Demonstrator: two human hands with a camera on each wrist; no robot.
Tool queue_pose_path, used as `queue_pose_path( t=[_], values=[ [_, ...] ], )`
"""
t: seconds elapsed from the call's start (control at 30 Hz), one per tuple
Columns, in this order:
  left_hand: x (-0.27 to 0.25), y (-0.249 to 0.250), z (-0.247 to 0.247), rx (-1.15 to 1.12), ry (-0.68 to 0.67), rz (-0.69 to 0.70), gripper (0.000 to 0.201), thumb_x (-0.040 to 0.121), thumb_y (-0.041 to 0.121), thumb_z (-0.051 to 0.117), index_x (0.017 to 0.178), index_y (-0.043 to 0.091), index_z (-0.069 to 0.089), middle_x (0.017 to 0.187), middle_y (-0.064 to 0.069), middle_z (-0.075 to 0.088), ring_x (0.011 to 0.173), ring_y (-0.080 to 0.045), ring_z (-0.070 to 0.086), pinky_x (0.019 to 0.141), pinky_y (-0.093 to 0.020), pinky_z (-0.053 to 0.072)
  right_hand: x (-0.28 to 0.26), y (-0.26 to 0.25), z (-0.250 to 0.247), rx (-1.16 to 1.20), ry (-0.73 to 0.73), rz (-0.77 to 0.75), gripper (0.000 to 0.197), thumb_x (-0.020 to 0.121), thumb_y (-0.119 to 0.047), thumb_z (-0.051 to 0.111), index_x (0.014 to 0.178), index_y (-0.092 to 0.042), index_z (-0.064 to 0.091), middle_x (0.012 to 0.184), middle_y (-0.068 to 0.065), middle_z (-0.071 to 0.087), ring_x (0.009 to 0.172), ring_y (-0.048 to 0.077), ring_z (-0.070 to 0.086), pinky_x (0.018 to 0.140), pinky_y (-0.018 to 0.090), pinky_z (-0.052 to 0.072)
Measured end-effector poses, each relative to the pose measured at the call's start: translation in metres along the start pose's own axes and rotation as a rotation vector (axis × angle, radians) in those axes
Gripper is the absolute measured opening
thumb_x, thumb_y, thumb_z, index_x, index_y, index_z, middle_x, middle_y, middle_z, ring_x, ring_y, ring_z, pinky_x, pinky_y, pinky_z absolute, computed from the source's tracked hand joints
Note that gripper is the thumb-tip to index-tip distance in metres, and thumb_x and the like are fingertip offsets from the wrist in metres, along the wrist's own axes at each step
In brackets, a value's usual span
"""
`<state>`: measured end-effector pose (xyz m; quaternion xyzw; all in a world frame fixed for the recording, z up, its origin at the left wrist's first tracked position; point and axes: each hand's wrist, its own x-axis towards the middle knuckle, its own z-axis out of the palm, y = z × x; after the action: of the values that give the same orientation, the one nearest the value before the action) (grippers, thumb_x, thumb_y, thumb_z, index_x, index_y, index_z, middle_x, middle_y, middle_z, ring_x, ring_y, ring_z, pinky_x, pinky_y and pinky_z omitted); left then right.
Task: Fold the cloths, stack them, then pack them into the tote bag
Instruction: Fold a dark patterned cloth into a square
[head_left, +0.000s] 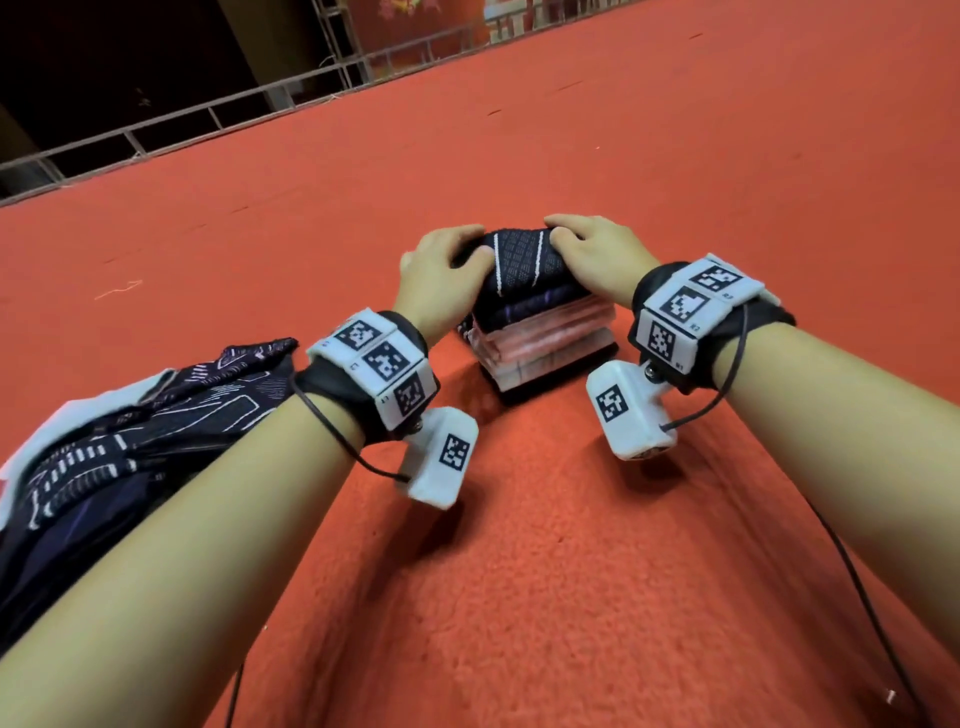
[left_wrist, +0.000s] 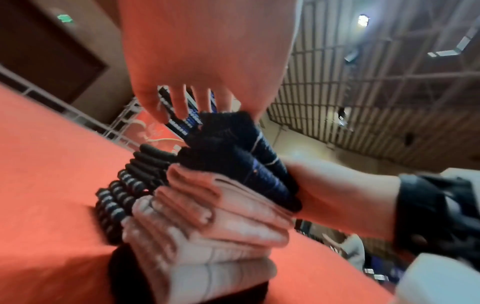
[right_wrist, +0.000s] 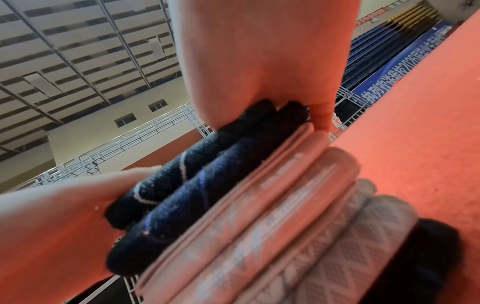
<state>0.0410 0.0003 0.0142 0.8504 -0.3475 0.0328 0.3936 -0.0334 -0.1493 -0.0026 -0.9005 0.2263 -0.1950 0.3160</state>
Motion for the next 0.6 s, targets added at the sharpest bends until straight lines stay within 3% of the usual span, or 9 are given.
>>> queue_pose_path(
  t=[0.1, 0.17, 0.23, 0.37, 0.6],
  values=[
    [-0.007, 0.003, 0.005, 0.205, -0.236, -0.019, 0.045, 0.1, 0.034, 0.031, 0.143, 0.02, 0.036, 0.151, -0.002, 0.034, 0.14, -0.017, 0.023, 0.111, -0.027, 0.01, -0.004, 0.007, 0.001, 0.03, -0.047, 0.018, 0.042, 0.1, -0.028, 0.031, 0.139, -0.024, 0.045, 0.147, 0.001, 0.042, 0.137, 0.02, 0.034, 0.107, 0.023, 0.025],
    [-0.01, -0.002, 0.008, 0.253, -0.356, -0.115, 0.054, 0.1, 0.04, 0.023, 0.15, 0.022, 0.016, 0.158, 0.0, 0.016, 0.144, -0.02, 0.009, 0.112, -0.029, 0.005, -0.007, 0.01, 0.002, 0.041, -0.088, 0.019, 0.043, 0.1, -0.03, 0.031, 0.141, -0.024, 0.042, 0.148, 0.0, 0.04, 0.138, 0.019, 0.033, 0.108, 0.024, 0.024],
    [-0.013, -0.009, 0.012, 0.29, -0.422, -0.181, 0.058, 0.099, 0.046, 0.021, 0.151, 0.026, 0.006, 0.159, 0.002, 0.007, 0.144, -0.026, 0.003, 0.115, -0.035, 0.005, -0.011, 0.014, 0.005, 0.068, -0.124, 0.019, 0.044, 0.1, -0.029, 0.03, 0.143, -0.022, 0.039, 0.15, 0.0, 0.037, 0.139, 0.017, 0.031, 0.109, 0.023, 0.022],
    [-0.019, -0.014, 0.018, 0.338, -0.469, -0.202, 0.061, 0.097, 0.05, 0.02, 0.151, 0.028, 0.001, 0.159, 0.001, 0.004, 0.144, -0.031, 0.005, 0.117, -0.043, 0.007, -0.019, 0.019, 0.011, 0.124, -0.131, 0.022, 0.044, 0.101, -0.028, 0.031, 0.144, -0.02, 0.037, 0.15, -0.002, 0.035, 0.139, 0.012, 0.029, 0.108, 0.019, 0.019],
    [-0.019, -0.005, 0.009, 0.255, -0.451, -0.226, 0.057, 0.099, 0.046, 0.022, 0.151, 0.027, 0.009, 0.158, -0.002, 0.01, 0.144, -0.031, 0.005, 0.113, -0.034, 0.006, -0.016, 0.008, 0.002, 0.084, -0.18, 0.047, 0.045, 0.101, -0.026, 0.028, 0.145, -0.02, 0.034, 0.152, 0.001, 0.033, 0.139, 0.016, 0.028, 0.104, 0.017, 0.02]
  ],
)
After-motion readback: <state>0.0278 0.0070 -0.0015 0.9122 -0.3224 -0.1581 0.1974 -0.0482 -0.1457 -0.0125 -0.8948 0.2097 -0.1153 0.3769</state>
